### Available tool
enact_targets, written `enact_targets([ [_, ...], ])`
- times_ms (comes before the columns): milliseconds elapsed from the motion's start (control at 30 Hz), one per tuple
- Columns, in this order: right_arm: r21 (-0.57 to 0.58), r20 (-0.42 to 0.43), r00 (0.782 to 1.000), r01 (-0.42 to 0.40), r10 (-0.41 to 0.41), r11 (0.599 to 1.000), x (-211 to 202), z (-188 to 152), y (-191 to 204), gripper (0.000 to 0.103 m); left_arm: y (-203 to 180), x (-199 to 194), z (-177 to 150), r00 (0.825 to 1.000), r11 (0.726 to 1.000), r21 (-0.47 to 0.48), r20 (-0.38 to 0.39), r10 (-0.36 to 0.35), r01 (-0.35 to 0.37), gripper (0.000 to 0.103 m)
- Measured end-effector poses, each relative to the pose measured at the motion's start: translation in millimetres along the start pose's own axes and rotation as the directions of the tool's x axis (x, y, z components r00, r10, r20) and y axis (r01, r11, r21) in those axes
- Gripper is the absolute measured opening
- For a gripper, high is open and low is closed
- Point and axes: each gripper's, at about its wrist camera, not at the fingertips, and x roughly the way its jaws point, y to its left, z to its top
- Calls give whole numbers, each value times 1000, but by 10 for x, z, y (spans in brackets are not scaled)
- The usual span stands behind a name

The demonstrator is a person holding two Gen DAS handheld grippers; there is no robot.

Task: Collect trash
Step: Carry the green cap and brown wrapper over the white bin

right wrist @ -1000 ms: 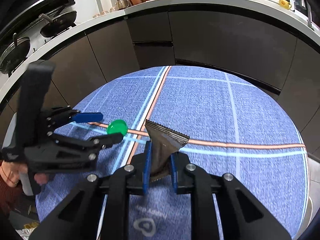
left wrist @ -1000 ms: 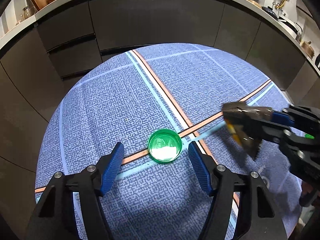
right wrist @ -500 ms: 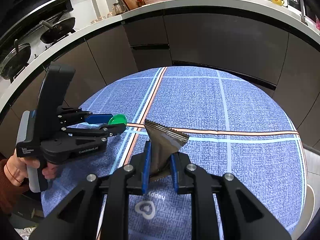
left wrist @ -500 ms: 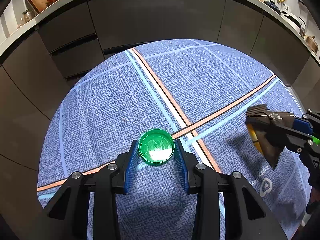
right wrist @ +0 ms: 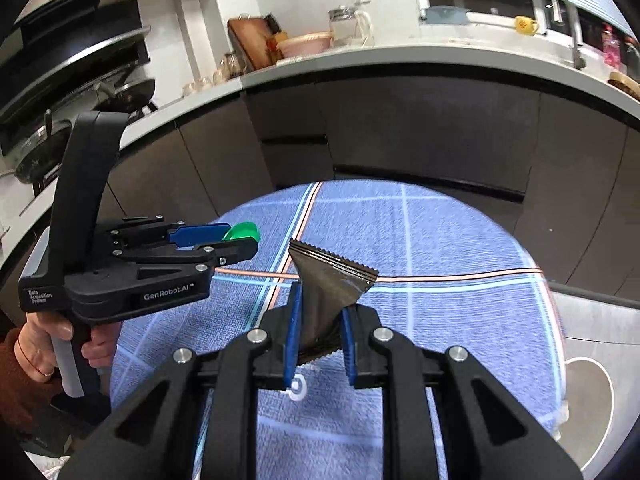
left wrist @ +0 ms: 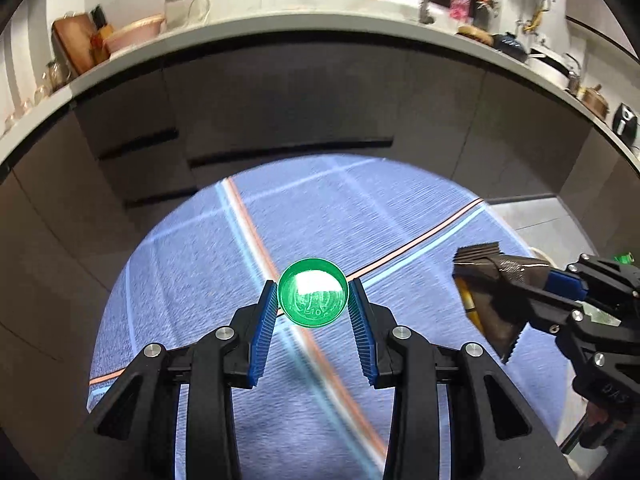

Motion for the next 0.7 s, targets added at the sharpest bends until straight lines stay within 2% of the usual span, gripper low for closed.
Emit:
enact_targets([
  [233,49,88,995,43,-47,998,-562,-46,-242,19,-515,-310,192,996,997,63,70,-54,49,34],
  [400,83,125,985,110,-119,991,-910,-117,-468,19,-887,-461,296,988,990,108,110,-107,96,34],
  [700,140,151,957,229,-249,963,-1410,-373,-854,19,-1585,-394,340,973,964,180,86,-214,196,34],
])
